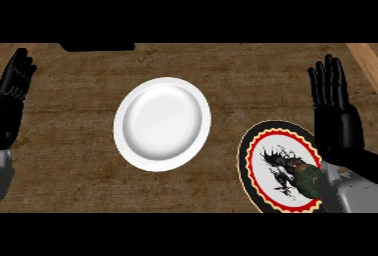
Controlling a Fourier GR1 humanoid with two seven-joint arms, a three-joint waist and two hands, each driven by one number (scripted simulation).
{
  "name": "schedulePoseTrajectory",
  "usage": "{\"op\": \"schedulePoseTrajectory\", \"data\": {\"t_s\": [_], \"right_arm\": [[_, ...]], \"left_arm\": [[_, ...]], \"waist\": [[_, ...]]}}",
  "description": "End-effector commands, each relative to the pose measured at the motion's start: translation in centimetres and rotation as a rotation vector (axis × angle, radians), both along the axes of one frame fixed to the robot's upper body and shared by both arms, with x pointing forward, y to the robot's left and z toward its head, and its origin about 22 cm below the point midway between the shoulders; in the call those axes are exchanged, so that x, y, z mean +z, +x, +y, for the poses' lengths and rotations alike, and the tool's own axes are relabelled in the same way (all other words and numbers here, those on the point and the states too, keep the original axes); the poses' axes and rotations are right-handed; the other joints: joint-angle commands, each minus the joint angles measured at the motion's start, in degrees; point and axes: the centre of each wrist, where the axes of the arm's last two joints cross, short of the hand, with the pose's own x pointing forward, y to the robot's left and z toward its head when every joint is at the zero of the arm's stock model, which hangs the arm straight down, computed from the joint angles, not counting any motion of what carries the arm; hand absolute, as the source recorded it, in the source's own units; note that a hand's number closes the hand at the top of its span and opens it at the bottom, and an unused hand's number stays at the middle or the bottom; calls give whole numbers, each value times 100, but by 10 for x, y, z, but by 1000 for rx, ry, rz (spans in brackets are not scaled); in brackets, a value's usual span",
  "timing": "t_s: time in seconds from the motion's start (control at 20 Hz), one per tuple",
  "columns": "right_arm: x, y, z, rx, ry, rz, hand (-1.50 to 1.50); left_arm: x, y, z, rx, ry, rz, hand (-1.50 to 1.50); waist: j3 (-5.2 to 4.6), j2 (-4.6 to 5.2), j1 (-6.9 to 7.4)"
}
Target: Pick the squash from the plate and place it in the plate
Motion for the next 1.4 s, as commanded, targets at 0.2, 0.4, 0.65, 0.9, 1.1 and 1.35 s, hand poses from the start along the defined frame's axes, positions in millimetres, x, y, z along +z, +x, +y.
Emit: {"op": "schedulePoseTrajectory", "data": {"t_s": [0.2,0.4,0.65,0.9,1.1,1.35], "right_arm": [[3,16,-1,-394,243,233,-150],[-67,-17,-81,-462,-630,429,150],[-107,-43,16,-629,-245,524,-150],[-115,-59,19,-728,-499,493,-150],[-74,-80,17,-827,-554,415,-150],[-30,-95,3,-787,-727,666,-150]], "left_arm": [[-28,1,-24,-40,-94,158,0],[-42,2,-41,-76,-126,203,0],[-75,-4,-70,-92,-160,270,0],[-65,4,-79,-72,-159,274,0],[-55,5,-69,-61,-167,274,0],[-63,-1,-76,-73,-155,273,0]], "waist": [[-86,15,47],[-232,265,-53],[-82,24,20],[-88,15,17],[-97,-15,-39],[-102,-29,-68]]}}
